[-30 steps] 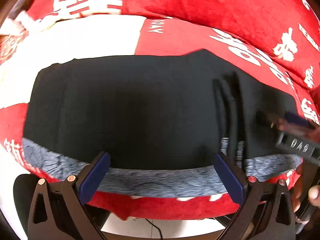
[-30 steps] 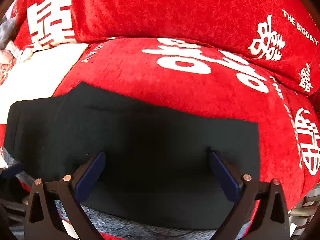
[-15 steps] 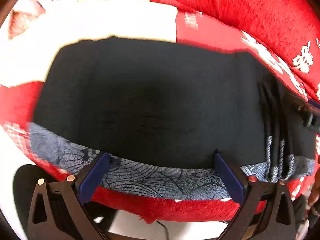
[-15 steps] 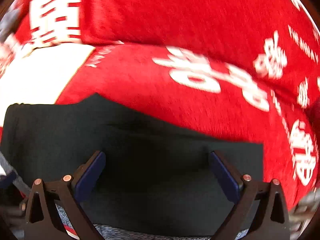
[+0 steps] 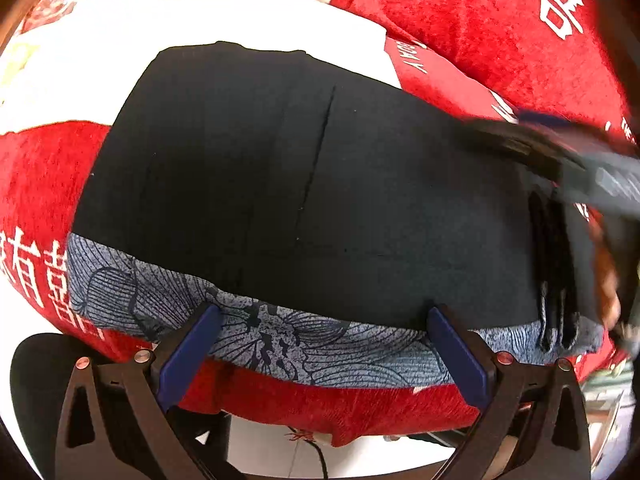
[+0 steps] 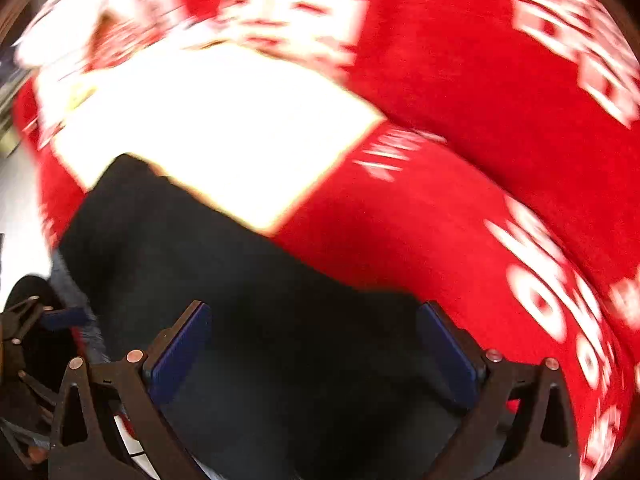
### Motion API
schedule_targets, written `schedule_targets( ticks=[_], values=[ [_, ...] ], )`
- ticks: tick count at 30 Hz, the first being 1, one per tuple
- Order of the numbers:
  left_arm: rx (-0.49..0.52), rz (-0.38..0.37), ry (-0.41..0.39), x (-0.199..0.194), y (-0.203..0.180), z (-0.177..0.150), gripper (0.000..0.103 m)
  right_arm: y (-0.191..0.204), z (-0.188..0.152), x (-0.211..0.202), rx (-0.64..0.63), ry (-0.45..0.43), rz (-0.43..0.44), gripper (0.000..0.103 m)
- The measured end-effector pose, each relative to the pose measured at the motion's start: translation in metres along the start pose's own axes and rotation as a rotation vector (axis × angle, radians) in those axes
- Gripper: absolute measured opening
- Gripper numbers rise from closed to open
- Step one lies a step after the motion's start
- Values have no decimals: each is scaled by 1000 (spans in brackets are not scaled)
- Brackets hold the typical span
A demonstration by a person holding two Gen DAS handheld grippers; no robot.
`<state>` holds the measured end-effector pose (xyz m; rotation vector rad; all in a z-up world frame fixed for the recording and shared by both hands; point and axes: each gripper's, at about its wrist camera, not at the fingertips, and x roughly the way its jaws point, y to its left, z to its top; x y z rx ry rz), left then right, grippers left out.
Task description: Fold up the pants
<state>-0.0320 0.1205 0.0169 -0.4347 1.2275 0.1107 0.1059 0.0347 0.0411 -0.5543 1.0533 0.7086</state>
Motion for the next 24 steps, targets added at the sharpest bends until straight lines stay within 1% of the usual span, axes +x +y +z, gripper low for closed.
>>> schedule_targets(
  ticks=[1,4,6,7,8,10,11,12,13,14,15,18,21,23,24],
  values=[
    [4,5,-8,-3,-1,-1,103,10,10,12,-47,22,37,103],
    [13,-4,-38,-14,6,-5,103,40,35,40,-196,66,108,102],
    [15,-15,-40,-18,15,-6,103,57,46,54,-280,88,140,100],
    [10,-20,-41,-20,19,-7,103,67,51,63,-327,118,183,98],
    [4,-22,-43,-23,25,-7,103,72,53,68,-353,146,218,85],
    [-5,-28,-52,-28,34,-5,103,78,59,73,-397,194,247,77],
    [-7,-35,-60,-31,39,-4,103,77,61,71,-404,204,266,68],
    [-8,-43,-67,-35,43,-2,103,76,61,67,-406,201,264,49],
    [-9,-53,-77,-38,49,-1,103,72,60,58,-413,187,250,39],
    [-12,-61,-90,-44,55,-2,103,69,58,49,-416,171,253,23],
    [-12,-65,-103,-48,62,-1,103,68,56,40,-420,151,264,19],
    [3,-104,-125,-54,82,8,103,73,44,14,-457,87,251,18],
    [44,-128,-149,-60,97,20,103,85,33,-10,-509,24,211,17],
    [76,-170,-174,-66,105,30,103,86,24,-28,-533,-29,202,17],
    [93,-209,-192,-69,109,33,103,80,23,-35,-538,-47,208,17]
  ],
)
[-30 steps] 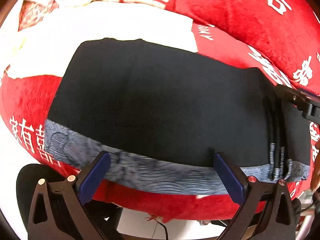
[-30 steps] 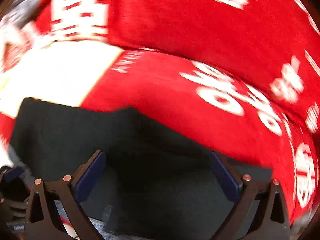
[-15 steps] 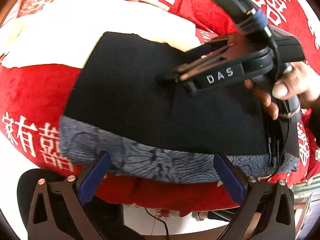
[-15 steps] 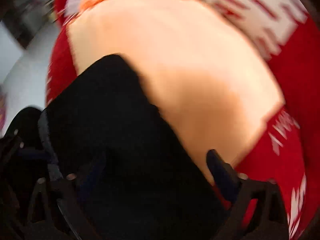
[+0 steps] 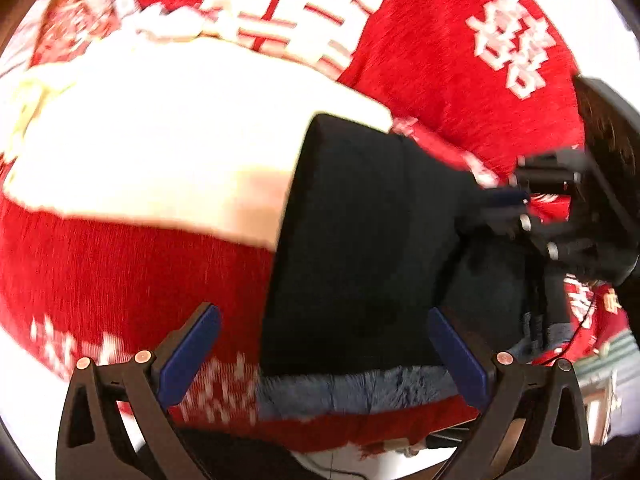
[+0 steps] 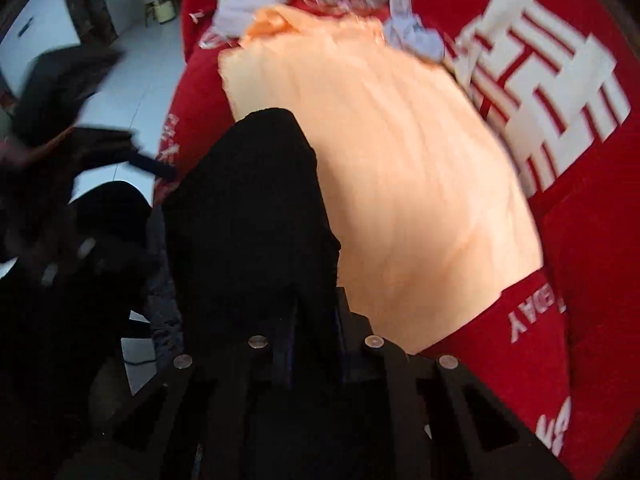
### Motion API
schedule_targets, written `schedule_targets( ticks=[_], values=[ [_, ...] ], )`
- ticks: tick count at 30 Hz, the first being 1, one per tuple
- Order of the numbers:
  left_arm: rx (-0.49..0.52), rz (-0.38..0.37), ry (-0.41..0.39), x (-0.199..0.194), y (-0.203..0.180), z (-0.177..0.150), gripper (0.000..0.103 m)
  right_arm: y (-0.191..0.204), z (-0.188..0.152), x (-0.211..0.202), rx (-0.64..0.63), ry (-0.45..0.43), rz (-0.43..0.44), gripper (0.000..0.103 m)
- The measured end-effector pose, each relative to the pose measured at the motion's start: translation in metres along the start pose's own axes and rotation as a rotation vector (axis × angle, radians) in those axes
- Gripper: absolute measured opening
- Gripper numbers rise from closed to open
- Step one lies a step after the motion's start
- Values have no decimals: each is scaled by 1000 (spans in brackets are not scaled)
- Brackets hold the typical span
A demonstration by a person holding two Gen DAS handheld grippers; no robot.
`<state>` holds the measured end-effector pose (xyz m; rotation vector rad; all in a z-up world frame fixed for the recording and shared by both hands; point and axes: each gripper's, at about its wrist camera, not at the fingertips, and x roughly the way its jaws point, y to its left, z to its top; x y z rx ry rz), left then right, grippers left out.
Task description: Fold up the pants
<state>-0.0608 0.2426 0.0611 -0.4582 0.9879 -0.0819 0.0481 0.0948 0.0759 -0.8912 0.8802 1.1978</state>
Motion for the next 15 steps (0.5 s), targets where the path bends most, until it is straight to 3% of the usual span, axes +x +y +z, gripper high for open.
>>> schedule_targets(
  ticks=[3,6,10,12,14,15],
  values=[
    [32,-145,-19,3,9,12,103,7,-7,-21,-7,-52,-2,17],
    [108,-261,13,19,4,16,103,9,-7,-27,-5,-74,6,17],
    [181,-320,174,60,-21,14,103,10,1,-17,-3,-56,1,17],
    [239,-294,196,62,-36,11,103,9,1,-12,-5,-44,-10,17],
    [260,-248,175,59,-43,10,89,5,0,-8,14,-43,-5,17],
    [253,-212,178,59,-43,10,54,3,-1,-7,23,-42,-6,17]
  ],
)
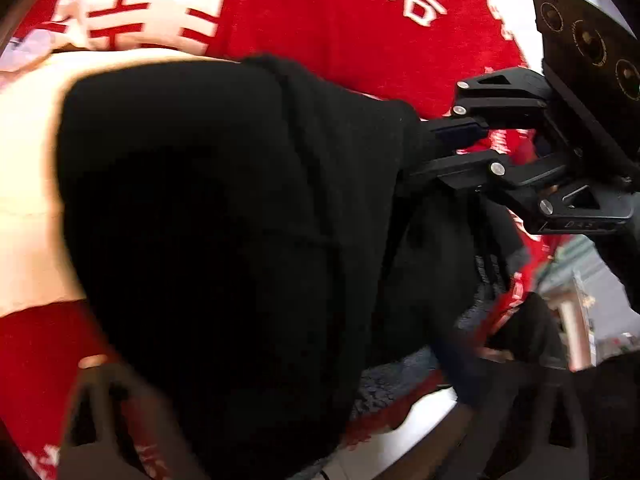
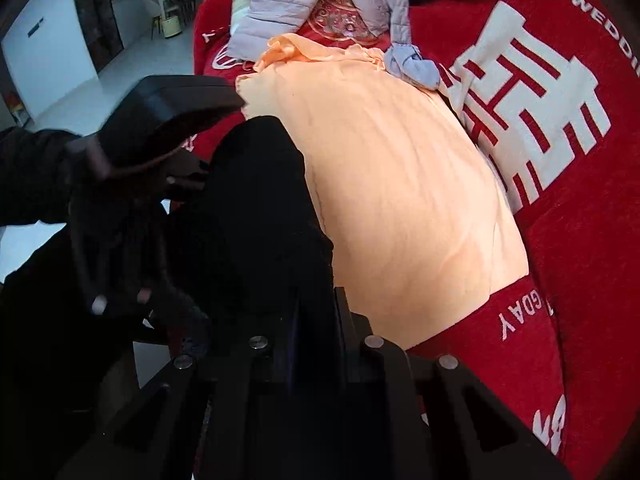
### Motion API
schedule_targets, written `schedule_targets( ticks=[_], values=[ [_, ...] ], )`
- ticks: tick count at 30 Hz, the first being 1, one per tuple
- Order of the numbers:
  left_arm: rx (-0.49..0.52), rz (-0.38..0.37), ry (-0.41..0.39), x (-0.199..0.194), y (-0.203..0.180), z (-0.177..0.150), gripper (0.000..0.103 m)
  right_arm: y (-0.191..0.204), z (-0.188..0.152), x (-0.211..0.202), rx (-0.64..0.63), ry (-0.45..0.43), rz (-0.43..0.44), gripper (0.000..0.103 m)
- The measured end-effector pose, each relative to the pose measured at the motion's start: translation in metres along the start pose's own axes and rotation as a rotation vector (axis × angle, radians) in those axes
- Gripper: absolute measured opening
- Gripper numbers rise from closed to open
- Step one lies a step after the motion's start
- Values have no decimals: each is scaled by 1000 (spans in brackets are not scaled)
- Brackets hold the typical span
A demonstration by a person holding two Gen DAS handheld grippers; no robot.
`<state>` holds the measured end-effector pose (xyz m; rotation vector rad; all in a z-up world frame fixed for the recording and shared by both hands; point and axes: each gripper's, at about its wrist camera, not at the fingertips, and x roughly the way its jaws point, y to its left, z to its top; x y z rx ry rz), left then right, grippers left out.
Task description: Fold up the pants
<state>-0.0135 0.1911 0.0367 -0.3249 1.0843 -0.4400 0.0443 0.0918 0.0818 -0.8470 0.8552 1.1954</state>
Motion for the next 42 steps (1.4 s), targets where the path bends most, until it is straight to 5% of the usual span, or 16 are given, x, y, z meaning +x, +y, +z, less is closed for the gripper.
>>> schedule_targets(
  ticks=[1,4,6,11,16,21,22,28,34,39,42],
  values=[
    [-16,34,18,1,2,0,36,-2,0,3,10,7,-9,17],
    [-52,60,53,3,0,0,30,-8,1,16,51,31,-37,24],
    [-24,133,75,6,-13,0,29,-12,2,21,87,67,-63,49],
    [-44,187,80,-4,-21,4,27,-19,-20,-3,122,62,-185,76],
    [-49,197,62,-19,-40,16,27,-20,-73,-25,102,135,-139,77],
    [-8,216,50,-37,-71,29,27,-22,-138,12,40,363,-121,79],
    [-1,219,46,-41,-78,34,27,-21,-142,11,30,295,-136,82],
    [38,270,60,-55,-117,50,26,-25,-138,-8,53,243,-108,82],
    [63,309,87,-52,-149,63,25,-10,-147,-3,7,237,-239,83],
    [118,301,94,-53,-192,75,25,-27,-165,-85,169,36,-312,82],
    [163,282,104,-43,-232,88,25,-40,-197,-118,280,24,-408,82]
  ],
)
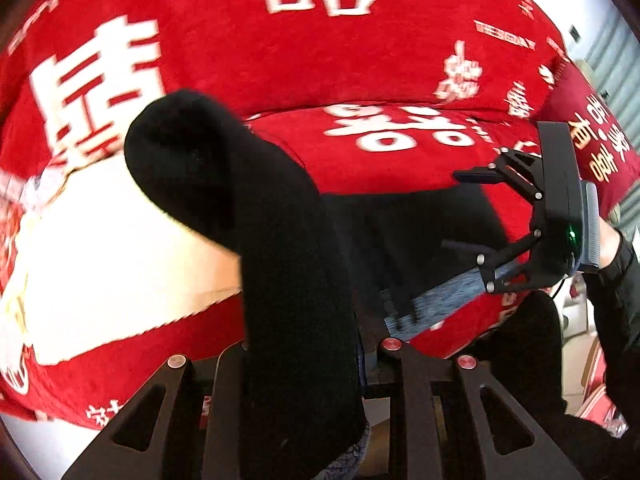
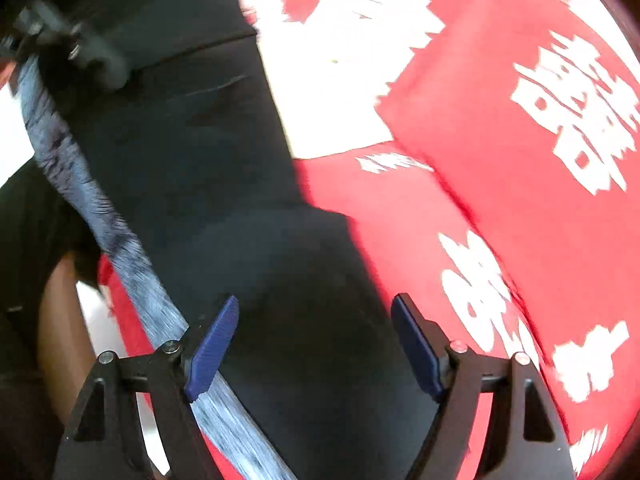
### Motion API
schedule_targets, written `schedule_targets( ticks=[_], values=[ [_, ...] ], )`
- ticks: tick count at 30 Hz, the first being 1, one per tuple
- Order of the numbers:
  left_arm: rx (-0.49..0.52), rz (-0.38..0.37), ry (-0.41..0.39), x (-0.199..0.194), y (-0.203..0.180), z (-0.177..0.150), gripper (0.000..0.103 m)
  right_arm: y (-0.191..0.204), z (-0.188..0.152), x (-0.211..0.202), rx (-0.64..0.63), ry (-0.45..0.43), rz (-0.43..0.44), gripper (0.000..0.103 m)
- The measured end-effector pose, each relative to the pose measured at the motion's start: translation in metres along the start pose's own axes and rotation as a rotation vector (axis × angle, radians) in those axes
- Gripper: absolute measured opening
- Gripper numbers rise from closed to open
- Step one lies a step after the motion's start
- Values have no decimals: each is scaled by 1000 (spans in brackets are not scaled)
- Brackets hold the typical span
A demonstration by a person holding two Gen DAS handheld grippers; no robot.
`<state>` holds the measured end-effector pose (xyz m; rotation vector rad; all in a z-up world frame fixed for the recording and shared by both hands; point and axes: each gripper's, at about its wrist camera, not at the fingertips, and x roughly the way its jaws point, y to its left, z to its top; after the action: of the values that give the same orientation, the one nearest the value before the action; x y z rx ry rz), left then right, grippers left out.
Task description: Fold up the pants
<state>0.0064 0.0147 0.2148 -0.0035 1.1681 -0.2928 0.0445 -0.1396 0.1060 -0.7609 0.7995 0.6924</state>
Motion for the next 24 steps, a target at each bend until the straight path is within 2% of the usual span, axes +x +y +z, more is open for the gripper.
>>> schedule_targets(
  ticks=[1,3,7,11,15,20,24],
  values=[
    [10,-7,0,0,-10,6,25,-15,-17,-8,64,16,-49,82],
    [37,-22,5,3,-37,22,25,-38,-46,-18,174,31,-95,82],
    [97,-44,44,18,-94,55,25,-63,-95,-33,368,44,-132,82],
    [169,-14,110,52,-153,86,25,-75,-138,-44,515,58,-159,82],
    [189,22,185,104,-190,102,25,-73,-167,-52,609,59,-157,82],
    [186,75,270,161,-209,93,25,-62,-191,-54,660,76,-160,82],
    [202,119,306,178,-230,84,25,-52,-202,-49,673,74,-158,82]
  ],
)
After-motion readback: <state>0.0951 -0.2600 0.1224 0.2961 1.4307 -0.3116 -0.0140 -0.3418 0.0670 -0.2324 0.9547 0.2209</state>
